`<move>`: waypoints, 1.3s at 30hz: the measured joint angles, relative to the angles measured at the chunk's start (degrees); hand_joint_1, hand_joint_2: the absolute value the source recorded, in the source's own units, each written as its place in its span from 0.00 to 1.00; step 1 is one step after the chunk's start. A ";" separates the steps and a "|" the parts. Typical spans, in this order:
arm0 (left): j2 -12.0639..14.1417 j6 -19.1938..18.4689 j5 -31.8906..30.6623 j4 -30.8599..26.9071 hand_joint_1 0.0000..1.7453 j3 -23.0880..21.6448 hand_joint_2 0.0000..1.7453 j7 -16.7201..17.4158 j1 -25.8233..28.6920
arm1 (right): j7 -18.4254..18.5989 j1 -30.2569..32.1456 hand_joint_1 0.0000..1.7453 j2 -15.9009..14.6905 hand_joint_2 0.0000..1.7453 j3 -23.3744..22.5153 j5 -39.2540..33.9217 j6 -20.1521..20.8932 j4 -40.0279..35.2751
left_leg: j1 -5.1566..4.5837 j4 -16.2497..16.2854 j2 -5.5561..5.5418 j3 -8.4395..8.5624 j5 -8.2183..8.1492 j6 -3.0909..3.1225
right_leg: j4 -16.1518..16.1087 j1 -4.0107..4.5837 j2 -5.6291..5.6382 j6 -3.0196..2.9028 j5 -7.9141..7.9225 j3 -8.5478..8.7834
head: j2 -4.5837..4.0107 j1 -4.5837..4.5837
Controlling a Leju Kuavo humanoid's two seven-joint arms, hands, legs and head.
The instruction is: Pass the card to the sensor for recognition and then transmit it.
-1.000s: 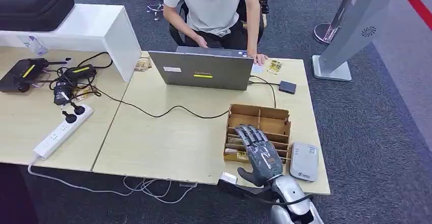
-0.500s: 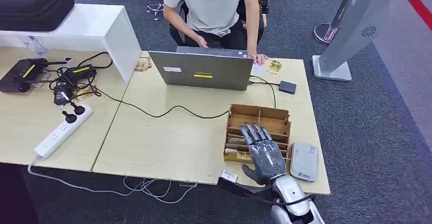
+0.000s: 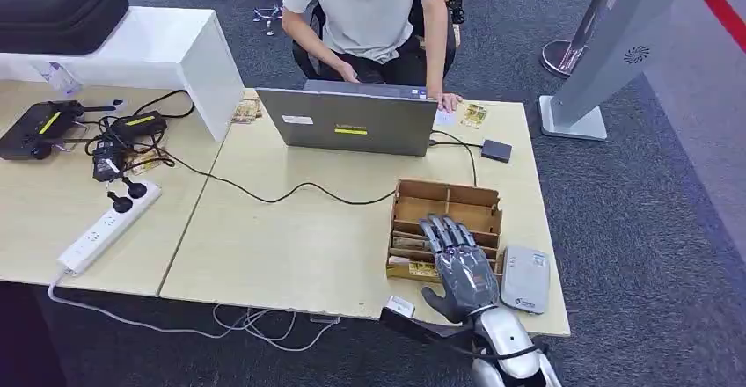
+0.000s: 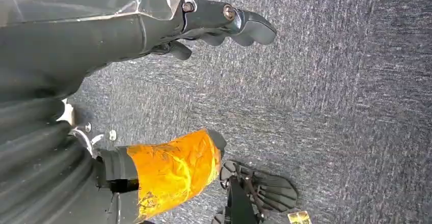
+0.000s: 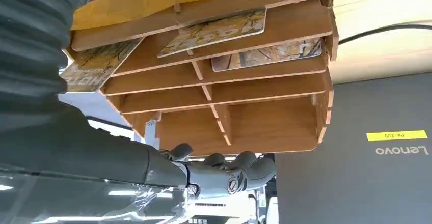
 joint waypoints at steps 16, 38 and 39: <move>0.00 0.02 -0.04 0.00 0.00 0.02 1.00 -0.33 0.00 | -0.87 0.63 0.00 0.20 1.00 -0.35 -0.61 0.13 0.02 | 0.00 0.00 0.00 0.00 0.00 0.00 | 0.00 0.00 0.00 0.00 0.00 0.00 | 0.00 0.00; 0.00 0.02 -0.26 0.00 0.00 0.02 1.00 -0.35 -0.01 | -1.73 0.69 0.00 0.48 1.00 -0.35 -1.16 0.31 2.49 | 0.00 0.00 0.00 0.00 0.00 0.00 | 0.00 0.00 0.00 0.00 0.00 0.00 | 0.00 0.00; 0.00 0.02 -0.26 0.00 0.00 0.02 1.00 -0.33 -0.01 | -1.73 0.69 0.00 0.48 1.00 -0.35 -1.16 0.31 2.56 | 0.00 0.00 0.00 0.00 0.00 0.00 | 0.00 0.00 0.00 0.00 0.00 0.00 | 0.00 0.00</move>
